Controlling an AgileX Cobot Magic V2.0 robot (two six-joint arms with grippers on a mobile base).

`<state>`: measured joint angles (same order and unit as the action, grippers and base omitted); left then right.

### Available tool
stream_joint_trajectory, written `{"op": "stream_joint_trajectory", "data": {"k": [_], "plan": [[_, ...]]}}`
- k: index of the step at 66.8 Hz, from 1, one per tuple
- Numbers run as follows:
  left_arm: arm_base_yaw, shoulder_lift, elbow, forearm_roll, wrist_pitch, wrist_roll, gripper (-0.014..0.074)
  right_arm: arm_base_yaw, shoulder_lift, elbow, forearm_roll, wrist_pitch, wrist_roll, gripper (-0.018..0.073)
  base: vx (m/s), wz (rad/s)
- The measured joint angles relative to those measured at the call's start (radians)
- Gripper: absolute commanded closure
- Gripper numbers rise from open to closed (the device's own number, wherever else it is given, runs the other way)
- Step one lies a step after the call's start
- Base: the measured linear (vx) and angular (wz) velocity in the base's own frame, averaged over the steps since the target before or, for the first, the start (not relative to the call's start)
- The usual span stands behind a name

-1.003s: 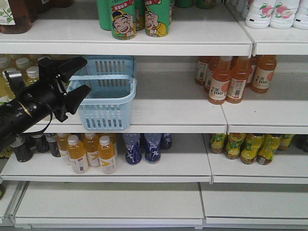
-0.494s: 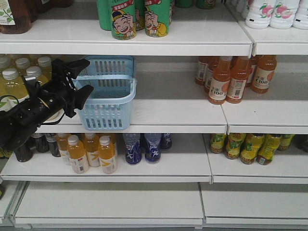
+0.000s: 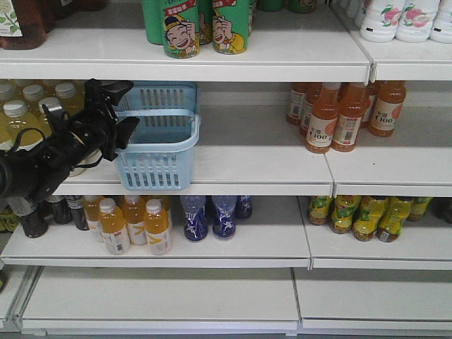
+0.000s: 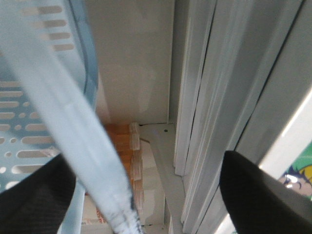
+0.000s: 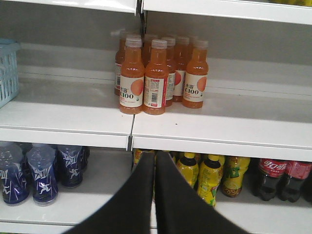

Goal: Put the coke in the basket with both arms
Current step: 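Close the left gripper on the basket handle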

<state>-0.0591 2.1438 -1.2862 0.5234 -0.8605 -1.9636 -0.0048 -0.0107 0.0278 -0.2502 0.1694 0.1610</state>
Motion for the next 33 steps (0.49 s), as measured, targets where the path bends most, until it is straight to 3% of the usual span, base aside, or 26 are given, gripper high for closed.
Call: {"op": "stream_joint_trajectory", "data": {"k": [13, 18, 33], "plan": [[0.000, 0.029, -0.035, -0.002, -0.014, -0.036, 0.0082, 0.000, 0.000, 0.000, 0.000, 0.000, 0.000, 0.0564, 0.00, 0.00], [0.000, 0.035, -0.036, -0.006, -0.016, -0.039, 0.0161, 0.000, 0.000, 0.000, 0.000, -0.001, 0.000, 0.0564, 0.00, 0.00], [0.000, 0.055, -0.036, -0.006, 0.005, -0.043, 0.0532, 0.000, 0.000, 0.000, 0.000, -0.001, 0.000, 0.0564, 0.00, 0.00]]}}
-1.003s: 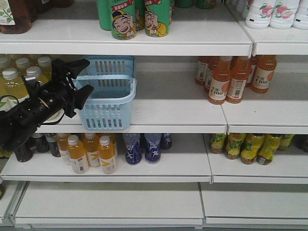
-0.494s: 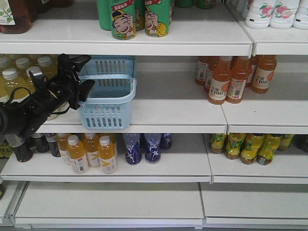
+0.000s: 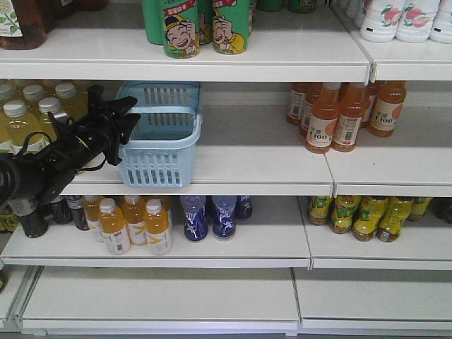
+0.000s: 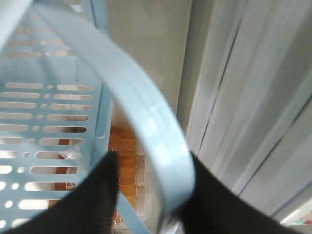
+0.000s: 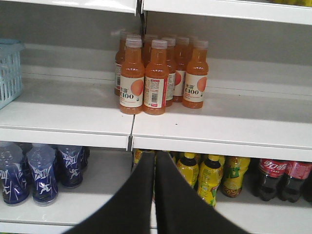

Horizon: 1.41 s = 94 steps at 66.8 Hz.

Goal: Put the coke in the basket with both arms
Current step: 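Close the left gripper on the basket handle, then lift the basket off the shelf with the left gripper and pull back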

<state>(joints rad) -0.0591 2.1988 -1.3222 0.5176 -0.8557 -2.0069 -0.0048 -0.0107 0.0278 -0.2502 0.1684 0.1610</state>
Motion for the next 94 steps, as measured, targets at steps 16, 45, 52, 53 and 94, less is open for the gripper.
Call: {"op": "stream_joint_trajectory", "data": {"k": [16, 45, 52, 53, 94], "plan": [[0.000, 0.000, 0.000, 0.051, -0.044, -0.003, 0.0604, 0.000, 0.000, 0.000, 0.000, 0.001, 0.000, 0.0564, 0.00, 0.00], [-0.004, -0.154, 0.249, 0.590, -0.289, -0.142, 0.0604, 0.000, 0.000, 0.000, 0.000, 0.000, 0.000, 0.0564, 0.00, 0.00], [-0.023, -0.275, 0.366, 0.631, -0.278, -0.145, 0.0604, 0.000, 0.000, 0.000, 0.000, 0.000, 0.000, 0.0564, 0.00, 0.00], [-0.026, -0.302, 0.380, 0.638, -0.277, -0.146, 0.0604, 0.000, 0.000, 0.000, 0.000, 0.000, 0.000, 0.0564, 0.00, 0.00], [-0.287, -0.921, 0.488, 0.760, -0.325, -0.157, 0.0604, 0.000, 0.000, 0.000, 0.000, 0.001, 0.000, 0.0564, 0.00, 0.00]]}}
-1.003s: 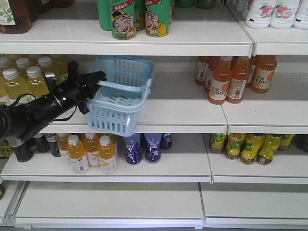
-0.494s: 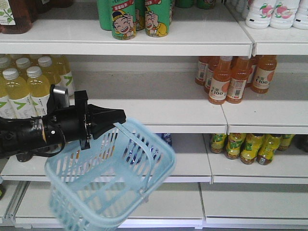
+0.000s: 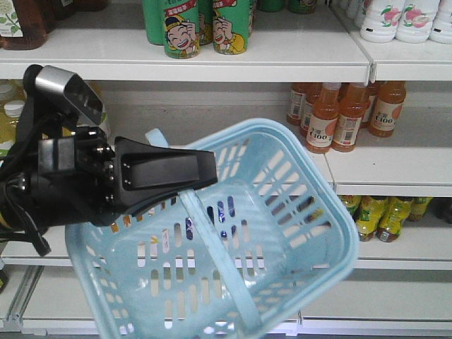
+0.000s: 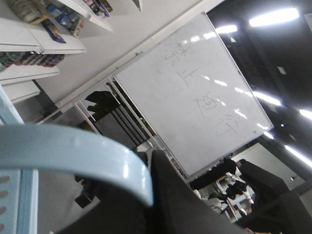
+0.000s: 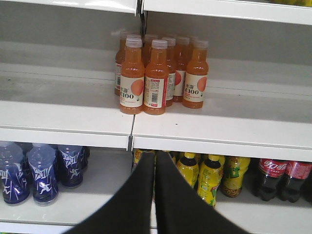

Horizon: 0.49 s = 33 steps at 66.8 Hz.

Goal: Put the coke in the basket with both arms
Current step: 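Lift the basket off the shelf with the left gripper and pull back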

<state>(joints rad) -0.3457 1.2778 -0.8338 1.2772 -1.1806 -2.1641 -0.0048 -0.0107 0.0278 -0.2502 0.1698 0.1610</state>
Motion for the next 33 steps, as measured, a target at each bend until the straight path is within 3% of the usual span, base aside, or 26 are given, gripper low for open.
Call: {"op": "stream_joint_trajectory", "data": {"k": [13, 33], "plan": [[-0.079, -0.006, 0.000, 0.009, -0.007, -0.001, 0.0604, 0.000, 0.000, 0.000, 0.000, 0.000, 0.000, 0.0564, 0.00, 0.00], [-0.085, -0.006, 0.000, 0.013, -0.003, -0.001, 0.0604, 0.000, 0.000, 0.000, 0.000, 0.000, 0.000, 0.0564, 0.00, 0.00]]}}
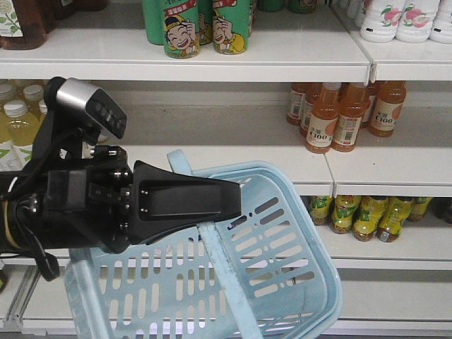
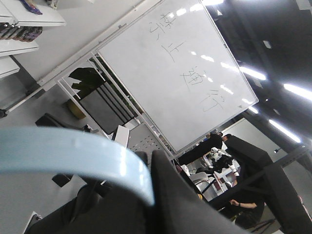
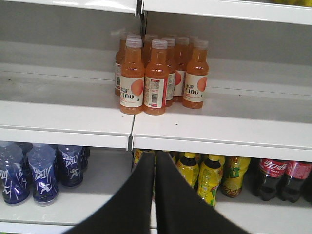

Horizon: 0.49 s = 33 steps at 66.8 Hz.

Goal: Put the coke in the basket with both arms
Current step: 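Lift the basket off the shelf with the left gripper and pull back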

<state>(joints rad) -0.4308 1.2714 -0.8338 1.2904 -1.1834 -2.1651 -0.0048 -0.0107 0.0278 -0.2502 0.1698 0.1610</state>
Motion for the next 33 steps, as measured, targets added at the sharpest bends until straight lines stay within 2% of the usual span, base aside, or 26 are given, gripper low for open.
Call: {"op": "stream_joint_trajectory", "data": {"k": [33], "plan": [[0.000, 0.000, 0.000, 0.027, 0.000, 0.000, 0.0603, 0.000, 0.000, 0.000, 0.000, -0.001, 0.000, 0.0564, 0.00, 0.00]]}}
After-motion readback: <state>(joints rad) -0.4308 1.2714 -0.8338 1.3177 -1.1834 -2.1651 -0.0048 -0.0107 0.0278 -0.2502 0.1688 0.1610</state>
